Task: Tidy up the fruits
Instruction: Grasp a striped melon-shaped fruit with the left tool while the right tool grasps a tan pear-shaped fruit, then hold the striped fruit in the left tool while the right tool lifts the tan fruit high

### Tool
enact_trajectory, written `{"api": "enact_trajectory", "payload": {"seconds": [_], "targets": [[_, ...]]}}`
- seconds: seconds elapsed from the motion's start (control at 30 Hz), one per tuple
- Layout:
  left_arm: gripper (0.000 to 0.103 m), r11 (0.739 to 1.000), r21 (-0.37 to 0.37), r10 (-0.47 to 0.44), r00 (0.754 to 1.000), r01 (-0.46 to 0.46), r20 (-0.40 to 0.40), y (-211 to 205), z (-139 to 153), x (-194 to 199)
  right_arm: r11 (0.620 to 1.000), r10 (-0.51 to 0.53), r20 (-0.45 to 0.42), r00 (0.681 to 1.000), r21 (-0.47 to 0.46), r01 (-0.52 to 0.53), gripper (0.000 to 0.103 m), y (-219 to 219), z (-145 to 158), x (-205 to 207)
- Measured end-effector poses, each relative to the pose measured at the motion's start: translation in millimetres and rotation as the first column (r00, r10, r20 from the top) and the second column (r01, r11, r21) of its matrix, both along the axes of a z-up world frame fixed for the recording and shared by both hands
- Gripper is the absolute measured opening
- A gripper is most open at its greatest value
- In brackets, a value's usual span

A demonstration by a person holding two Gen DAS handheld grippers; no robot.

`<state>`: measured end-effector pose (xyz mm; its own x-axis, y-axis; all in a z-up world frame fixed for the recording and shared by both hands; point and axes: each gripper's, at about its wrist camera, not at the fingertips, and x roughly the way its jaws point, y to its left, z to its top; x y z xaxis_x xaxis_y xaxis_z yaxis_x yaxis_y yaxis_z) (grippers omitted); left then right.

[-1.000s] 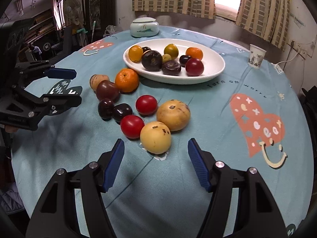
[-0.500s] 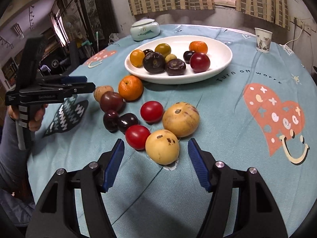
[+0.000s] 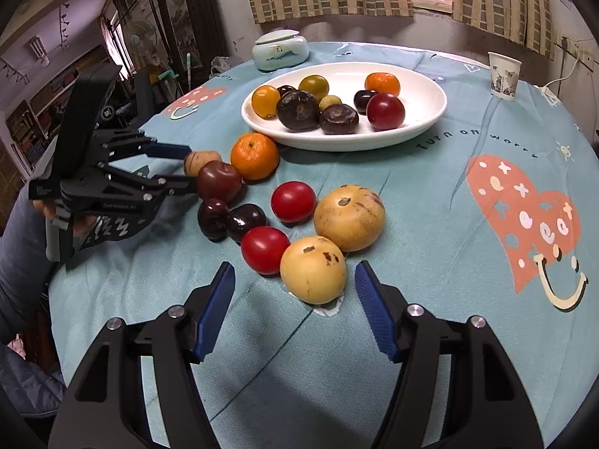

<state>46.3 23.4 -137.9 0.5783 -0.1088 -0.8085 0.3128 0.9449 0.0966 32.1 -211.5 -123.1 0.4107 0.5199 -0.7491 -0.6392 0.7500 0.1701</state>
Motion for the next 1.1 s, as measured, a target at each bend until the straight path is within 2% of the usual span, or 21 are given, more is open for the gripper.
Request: {"api": "enact_trajectory", "payload": {"seconds": [0.07,0.2,0.47,0.67,0.83,0.97,1.1], "targets": [[0.059,1.000,-0.012,-0.014,1.000,0.014,-0.007,-2.1,-3.1,5.5,1.000,0.005,-0.001,1.000,-0.011,-0.005,0.067,2.2,-1.8,-0.9],[0.041,0.999,-0.032,-0.038,0.999,0.038,0.001,-9.0,-4.9,7.9,1.000,0.007,-0.002,1.000,-0.019,-0.007,0.067,4.1,-3.7,-1.6],[0.039,0.999,-0.040,-0.029,0.999,0.031,0.031,-10.5,-3.4,4.8,1.000,-0.002,-0.012,1.000,-0.014,0.002,0.067,2.3,-5.8,1.3],[0.040,0.991,-0.128,0.041,0.996,-0.030,0.083,6.1,20.7,-8.0,1.000,-0.019,0.002,1.000,0.013,0.019,0.067,-1.7,-2.7,4.6],[0.040,0.983,-0.167,0.095,0.993,-0.082,0.075,0.2,27.5,-13.6,1.000,-0.029,0.009,1.000,0.002,0.029,0.038,-1.2,-5.8,9.3],[0.040,0.980,-0.185,0.092,0.992,-0.075,0.087,-4.7,30.8,-20.1,1.000,-0.018,0.039,0.999,-0.016,0.019,0.037,1.6,-3.3,4.8],[0.040,0.976,-0.208,0.098,0.988,-0.072,0.120,-2.3,36.6,-26.3,0.998,0.006,0.089,0.996,0.069,-0.013,0.037,-5.3,15.0,-2.9]]}}
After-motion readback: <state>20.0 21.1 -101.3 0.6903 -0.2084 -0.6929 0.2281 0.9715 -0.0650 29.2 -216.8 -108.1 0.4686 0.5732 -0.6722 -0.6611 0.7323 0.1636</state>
